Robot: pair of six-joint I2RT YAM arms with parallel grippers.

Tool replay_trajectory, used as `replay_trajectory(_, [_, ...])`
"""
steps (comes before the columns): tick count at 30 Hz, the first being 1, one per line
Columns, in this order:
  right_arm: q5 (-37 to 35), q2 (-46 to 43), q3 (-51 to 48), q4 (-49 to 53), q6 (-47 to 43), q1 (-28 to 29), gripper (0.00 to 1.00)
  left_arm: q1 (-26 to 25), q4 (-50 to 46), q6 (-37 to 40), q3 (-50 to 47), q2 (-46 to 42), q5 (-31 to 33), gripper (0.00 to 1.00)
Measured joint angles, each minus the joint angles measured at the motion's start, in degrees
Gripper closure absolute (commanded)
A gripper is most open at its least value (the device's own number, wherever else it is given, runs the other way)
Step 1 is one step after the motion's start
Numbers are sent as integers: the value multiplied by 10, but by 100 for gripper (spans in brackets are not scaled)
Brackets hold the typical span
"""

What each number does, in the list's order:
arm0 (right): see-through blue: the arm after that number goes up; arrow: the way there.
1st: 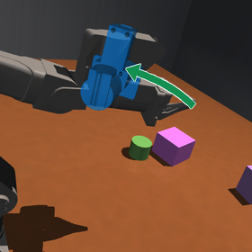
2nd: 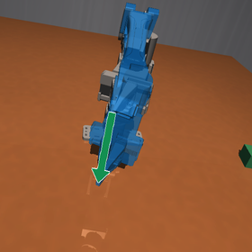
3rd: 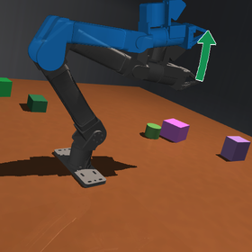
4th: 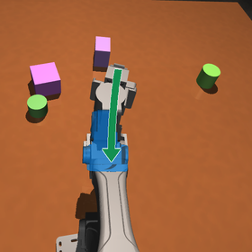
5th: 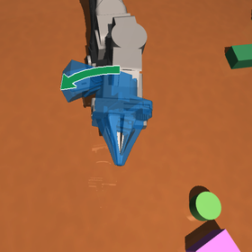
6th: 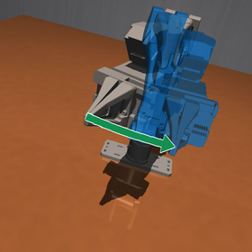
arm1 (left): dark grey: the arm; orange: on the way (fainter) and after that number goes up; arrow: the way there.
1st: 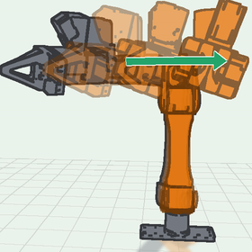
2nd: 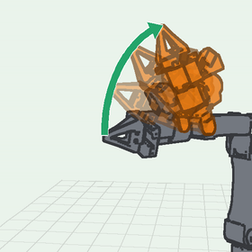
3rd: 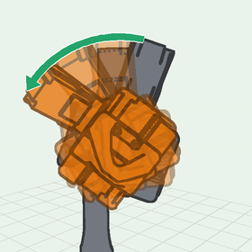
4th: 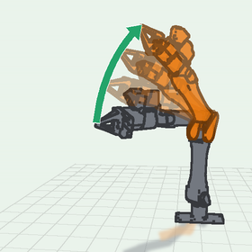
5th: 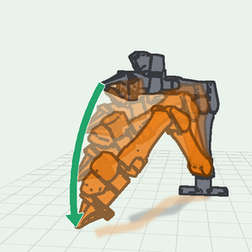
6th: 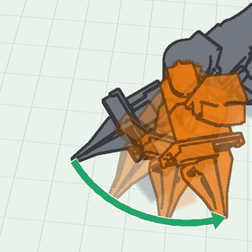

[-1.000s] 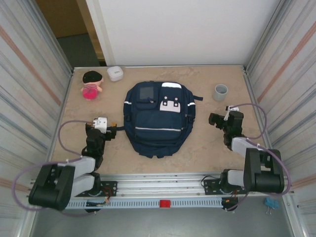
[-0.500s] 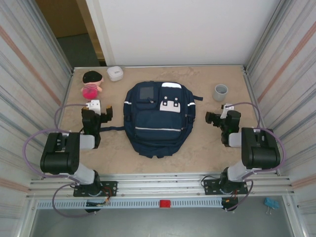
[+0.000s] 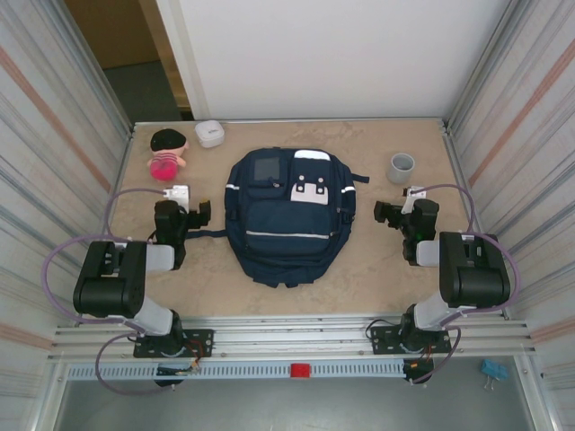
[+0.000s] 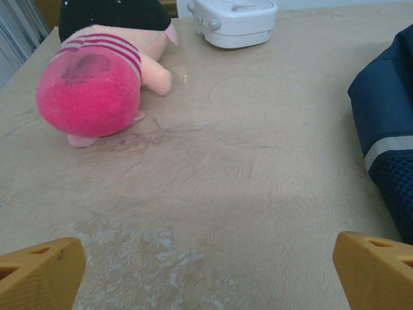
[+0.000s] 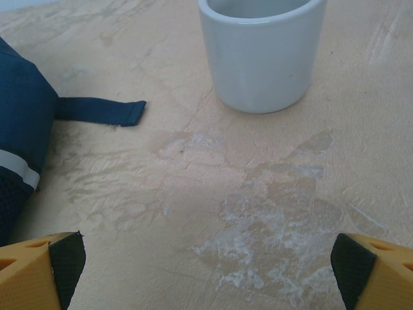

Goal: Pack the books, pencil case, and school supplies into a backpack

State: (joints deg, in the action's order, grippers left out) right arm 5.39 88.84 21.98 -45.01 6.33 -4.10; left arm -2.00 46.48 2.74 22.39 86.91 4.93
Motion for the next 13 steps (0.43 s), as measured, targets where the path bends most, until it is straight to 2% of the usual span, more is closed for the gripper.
replay_trajectory(13, [0,0,0,0,0,0,1,1,-1,0,0,0,-7,1])
